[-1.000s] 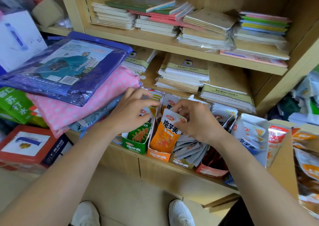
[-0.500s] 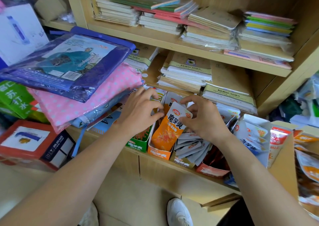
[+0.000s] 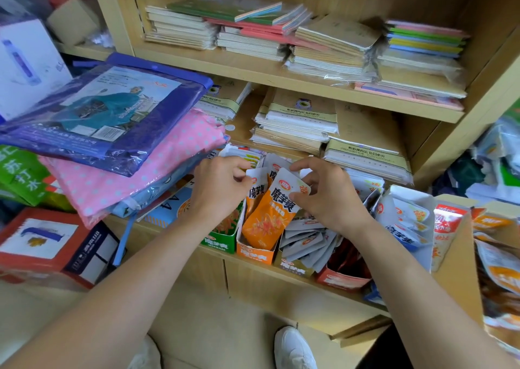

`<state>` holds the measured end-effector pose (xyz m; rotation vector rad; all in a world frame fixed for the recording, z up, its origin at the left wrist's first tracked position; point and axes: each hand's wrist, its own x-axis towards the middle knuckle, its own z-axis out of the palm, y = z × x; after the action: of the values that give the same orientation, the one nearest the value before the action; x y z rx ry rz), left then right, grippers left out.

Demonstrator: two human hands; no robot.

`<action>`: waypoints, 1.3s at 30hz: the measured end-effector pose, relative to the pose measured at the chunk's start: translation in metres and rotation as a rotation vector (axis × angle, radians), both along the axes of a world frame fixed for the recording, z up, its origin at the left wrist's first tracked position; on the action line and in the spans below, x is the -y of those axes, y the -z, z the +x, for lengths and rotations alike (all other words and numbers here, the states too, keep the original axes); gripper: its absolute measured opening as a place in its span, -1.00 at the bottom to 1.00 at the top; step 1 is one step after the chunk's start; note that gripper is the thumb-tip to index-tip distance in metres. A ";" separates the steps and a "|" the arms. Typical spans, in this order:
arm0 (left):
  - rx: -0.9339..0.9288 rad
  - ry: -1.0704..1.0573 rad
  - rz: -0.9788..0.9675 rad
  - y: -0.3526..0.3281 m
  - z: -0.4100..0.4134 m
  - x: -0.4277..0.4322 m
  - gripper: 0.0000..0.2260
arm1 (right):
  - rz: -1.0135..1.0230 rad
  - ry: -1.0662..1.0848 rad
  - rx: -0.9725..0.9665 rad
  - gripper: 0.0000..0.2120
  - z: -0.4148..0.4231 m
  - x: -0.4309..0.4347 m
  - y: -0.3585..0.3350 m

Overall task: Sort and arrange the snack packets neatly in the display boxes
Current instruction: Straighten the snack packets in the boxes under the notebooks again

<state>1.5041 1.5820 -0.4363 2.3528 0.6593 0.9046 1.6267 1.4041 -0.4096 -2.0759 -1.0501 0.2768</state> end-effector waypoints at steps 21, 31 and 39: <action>0.041 0.301 -0.414 -0.002 -0.016 0.041 -0.85 | 0.171 -0.081 -0.388 -0.70 0.003 -0.005 0.001; -0.001 0.248 -0.319 -0.009 -0.020 0.011 -0.64 | 0.065 -0.125 -0.154 -0.79 -0.003 -0.010 -0.001; -0.073 0.326 -0.201 -0.004 -0.010 0.006 -0.83 | 0.189 -0.163 -0.020 -0.83 -0.011 -0.009 -0.003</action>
<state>1.4937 1.5758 -0.4320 2.2327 0.3586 0.5825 1.6156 1.4129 -0.4069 -1.8201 -1.1882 0.2681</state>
